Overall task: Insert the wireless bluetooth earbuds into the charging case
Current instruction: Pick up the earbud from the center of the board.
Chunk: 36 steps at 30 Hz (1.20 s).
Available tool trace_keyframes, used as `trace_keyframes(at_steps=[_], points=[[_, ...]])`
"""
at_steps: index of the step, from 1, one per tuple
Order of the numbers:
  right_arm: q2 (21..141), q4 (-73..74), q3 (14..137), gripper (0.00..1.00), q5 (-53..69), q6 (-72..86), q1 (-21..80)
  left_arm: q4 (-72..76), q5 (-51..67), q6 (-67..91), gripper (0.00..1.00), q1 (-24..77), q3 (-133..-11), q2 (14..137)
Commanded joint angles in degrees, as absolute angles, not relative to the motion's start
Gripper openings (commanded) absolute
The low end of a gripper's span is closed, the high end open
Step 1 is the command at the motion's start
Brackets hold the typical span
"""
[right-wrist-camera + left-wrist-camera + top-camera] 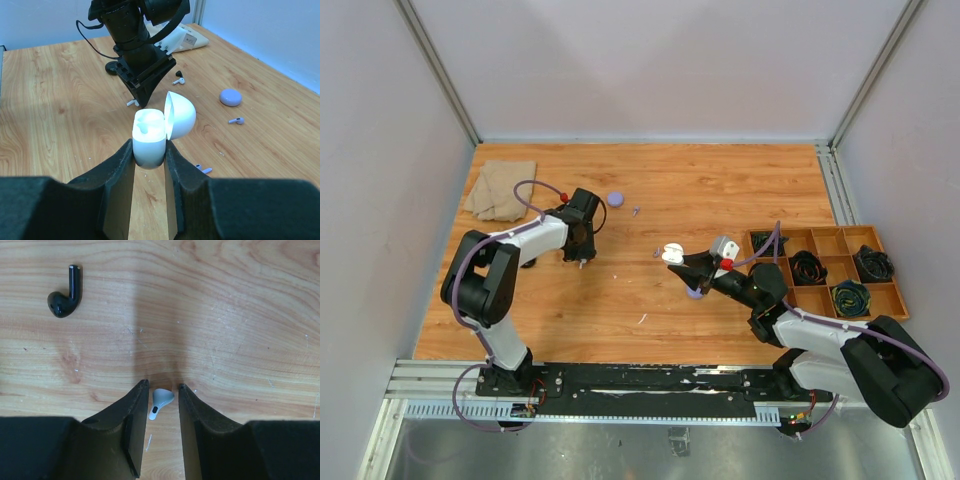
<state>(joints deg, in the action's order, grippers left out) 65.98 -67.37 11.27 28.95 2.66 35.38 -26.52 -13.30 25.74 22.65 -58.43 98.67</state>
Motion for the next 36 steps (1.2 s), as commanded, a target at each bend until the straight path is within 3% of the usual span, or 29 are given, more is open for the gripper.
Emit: trace_keyframes(at_steps=[1,20,36], points=[[65.7,-69.7,10.6,0.04,29.3,1.8,34.5,-28.9,-14.4,24.8,0.35,23.0,-59.6,100.5],[64.2,-69.0,10.5,0.04,29.2,1.8,34.5,-32.9,-15.6,24.0,0.33,24.2,-61.3,101.7],[65.3,-70.5,10.5,0.04,30.4,1.6,34.5,-28.7,-15.0,24.6,0.20,25.2,-58.9,97.1]])
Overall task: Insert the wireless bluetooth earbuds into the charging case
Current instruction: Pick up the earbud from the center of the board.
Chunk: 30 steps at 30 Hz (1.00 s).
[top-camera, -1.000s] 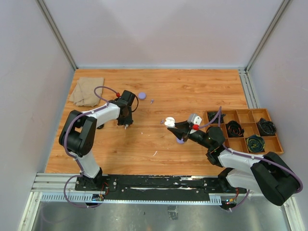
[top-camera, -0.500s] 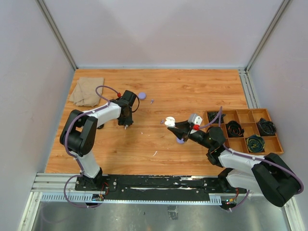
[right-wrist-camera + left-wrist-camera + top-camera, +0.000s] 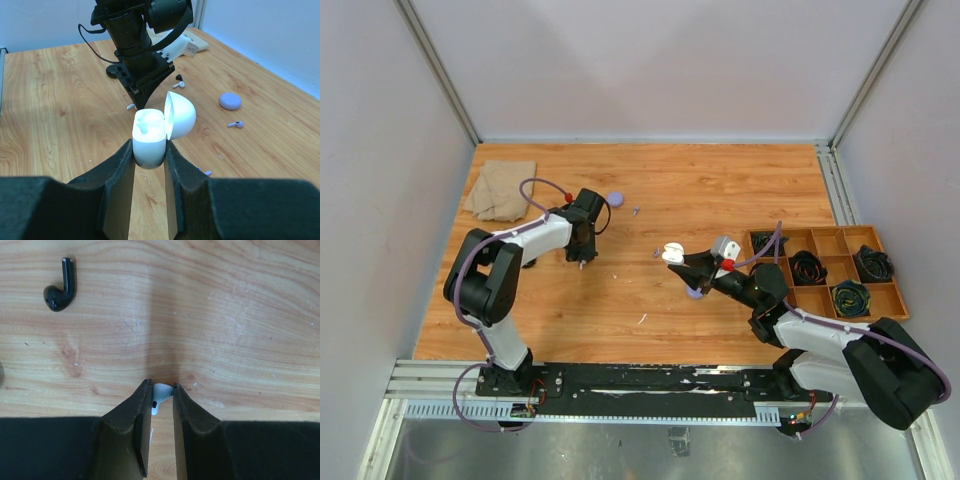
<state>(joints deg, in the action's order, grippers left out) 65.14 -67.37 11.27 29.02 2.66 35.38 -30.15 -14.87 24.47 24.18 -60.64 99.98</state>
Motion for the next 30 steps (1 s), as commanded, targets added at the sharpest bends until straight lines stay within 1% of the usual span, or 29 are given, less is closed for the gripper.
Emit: trace_keyframes(at_steps=[1,7,12,21,30], points=[[65.6,-71.0,10.5,0.04,30.8,1.7,34.6,-28.1,-15.0,24.9,0.20,25.3,-58.5,95.9],[68.1,-76.1,10.0,0.04,31.4,1.9,34.6,-25.9,-14.5,26.0,0.19,26.8,-56.9,87.5],[69.9,-80.0,9.9,0.04,31.4,1.0,34.7,-23.6,-16.2,27.3,0.19,30.7,-56.1,79.9],[69.6,-80.3,11.0,0.04,32.0,-0.5,34.7,-18.5,-16.2,30.7,0.15,37.0,-53.5,67.4],[68.3,-78.7,12.7,0.03,31.9,-0.8,34.6,-11.4,-21.6,31.2,0.14,45.9,-51.2,59.4]])
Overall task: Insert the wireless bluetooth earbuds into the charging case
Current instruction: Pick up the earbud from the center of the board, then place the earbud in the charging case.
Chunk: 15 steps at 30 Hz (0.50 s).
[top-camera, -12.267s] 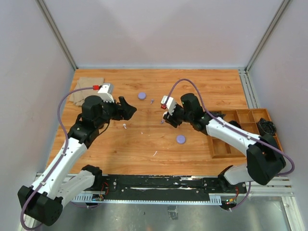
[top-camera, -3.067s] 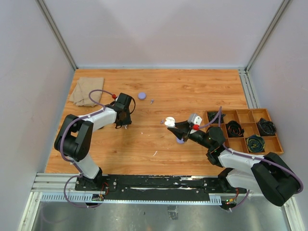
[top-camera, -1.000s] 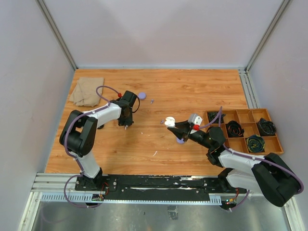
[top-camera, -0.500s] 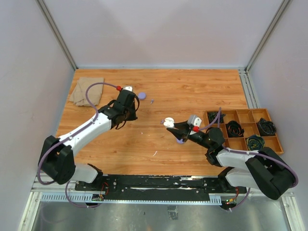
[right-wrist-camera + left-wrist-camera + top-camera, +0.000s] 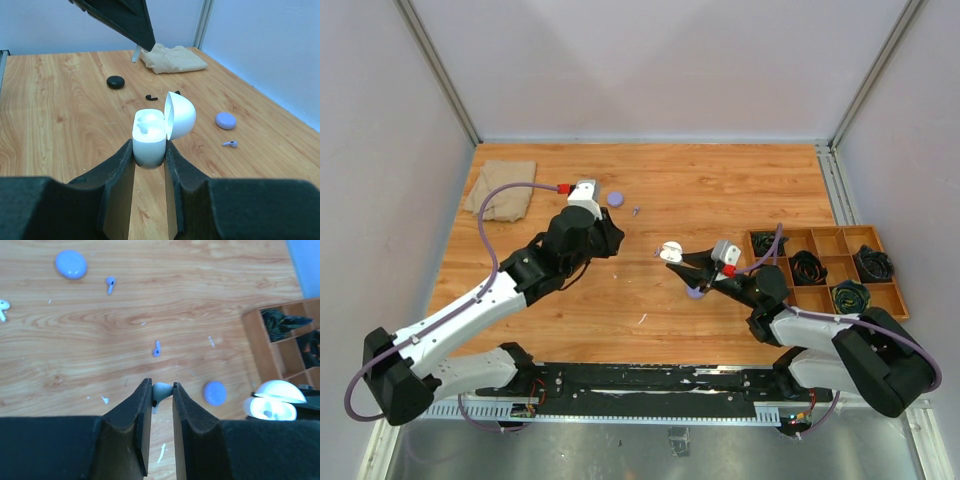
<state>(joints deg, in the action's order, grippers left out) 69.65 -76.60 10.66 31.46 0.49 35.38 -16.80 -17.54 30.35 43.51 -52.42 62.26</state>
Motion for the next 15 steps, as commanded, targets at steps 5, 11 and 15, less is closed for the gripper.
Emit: trace_keyframes(at_steps=[5,11,15], points=[[67.6,-77.1,13.9,0.03,32.0,-0.6,34.6,-8.8,-23.3,30.5,0.13,49.1,-50.8,56.7],[67.7,-77.2,14.7,0.03,31.8,-0.5,34.6,-4.2,-23.3,30.9,0.12,52.6,-49.6,54.9],[67.9,-77.3,15.4,0.03,31.9,-0.5,34.6,-0.8,-23.5,30.8,0.11,55.0,-49.1,55.0]])
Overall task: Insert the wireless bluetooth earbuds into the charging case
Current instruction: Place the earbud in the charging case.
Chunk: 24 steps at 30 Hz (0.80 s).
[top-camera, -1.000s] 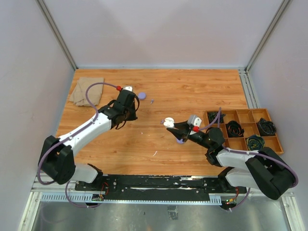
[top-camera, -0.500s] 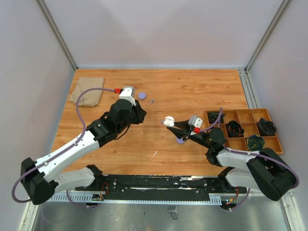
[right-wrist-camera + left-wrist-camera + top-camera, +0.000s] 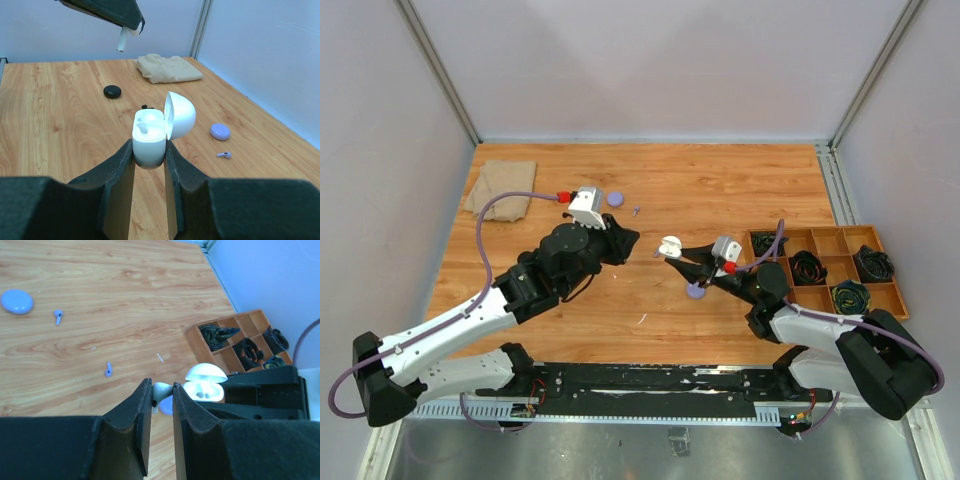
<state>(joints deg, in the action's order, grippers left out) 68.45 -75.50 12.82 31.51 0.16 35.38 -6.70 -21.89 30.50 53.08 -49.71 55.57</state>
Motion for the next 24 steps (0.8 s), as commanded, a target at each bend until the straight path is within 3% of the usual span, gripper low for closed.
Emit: trace_keyframes(at_steps=[1,24], points=[[68.0,-77.4,15.5,0.03,31.9,-0.5,34.6,-0.4,-23.5,30.8,0.11,55.4,-49.3,55.2],[70.7,-84.8,15.8,0.02,32.0,2.3,34.6,13.9,-26.6,24.9,0.11,64.3,-48.5,62.3]])
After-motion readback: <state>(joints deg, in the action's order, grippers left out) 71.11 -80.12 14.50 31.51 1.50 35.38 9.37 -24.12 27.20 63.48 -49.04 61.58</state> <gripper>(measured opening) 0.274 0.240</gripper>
